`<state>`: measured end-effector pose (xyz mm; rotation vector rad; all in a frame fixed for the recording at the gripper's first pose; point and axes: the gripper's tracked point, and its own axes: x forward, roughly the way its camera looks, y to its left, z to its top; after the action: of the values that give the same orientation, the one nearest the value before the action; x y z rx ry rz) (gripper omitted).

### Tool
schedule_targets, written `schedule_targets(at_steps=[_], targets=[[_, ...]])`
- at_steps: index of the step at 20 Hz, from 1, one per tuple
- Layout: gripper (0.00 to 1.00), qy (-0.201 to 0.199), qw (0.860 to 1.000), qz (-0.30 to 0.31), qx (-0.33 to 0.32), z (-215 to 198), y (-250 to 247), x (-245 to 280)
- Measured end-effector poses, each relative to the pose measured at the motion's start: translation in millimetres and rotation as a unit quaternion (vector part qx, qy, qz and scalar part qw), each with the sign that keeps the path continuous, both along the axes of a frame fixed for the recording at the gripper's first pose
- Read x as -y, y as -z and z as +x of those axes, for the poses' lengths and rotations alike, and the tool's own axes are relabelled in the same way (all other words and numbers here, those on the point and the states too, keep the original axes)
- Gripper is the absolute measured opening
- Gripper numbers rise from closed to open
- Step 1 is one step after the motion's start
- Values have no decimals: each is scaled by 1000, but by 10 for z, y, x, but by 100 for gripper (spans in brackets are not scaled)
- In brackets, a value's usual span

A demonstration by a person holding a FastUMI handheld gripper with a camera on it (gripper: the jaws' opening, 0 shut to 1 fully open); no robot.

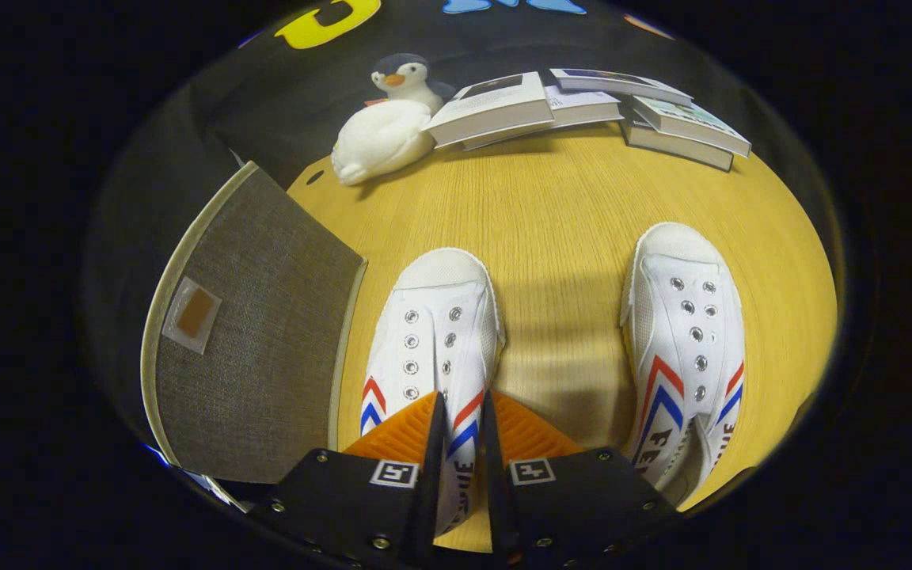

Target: Open the storage box then place both shoes into the box .Put the left shoe in first, then the right shoe, with the right side of both shoes facing outward in a uniform manner.

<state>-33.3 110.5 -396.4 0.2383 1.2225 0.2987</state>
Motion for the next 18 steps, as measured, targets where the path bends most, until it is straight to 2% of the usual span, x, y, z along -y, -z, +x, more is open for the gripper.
schedule_targets(at_steps=[2, 3, 6, 7, 8, 12, 18], targets=[[28, 13, 1000, 5, -2, 12, 10, 5], [12, 31, 999, 15, -15, -5, 3, -6], [12, 65, 997, 29, -39, -14, 3, 1], [6, 91, 995, 35, -35, 82, -77, 58], [0, 95, 994, 38, -40, 38, -44, 36], [0, 134, 984, 109, -46, 66, -374, -57], [0, 141, 980, 136, -21, 250, -958, -136]])
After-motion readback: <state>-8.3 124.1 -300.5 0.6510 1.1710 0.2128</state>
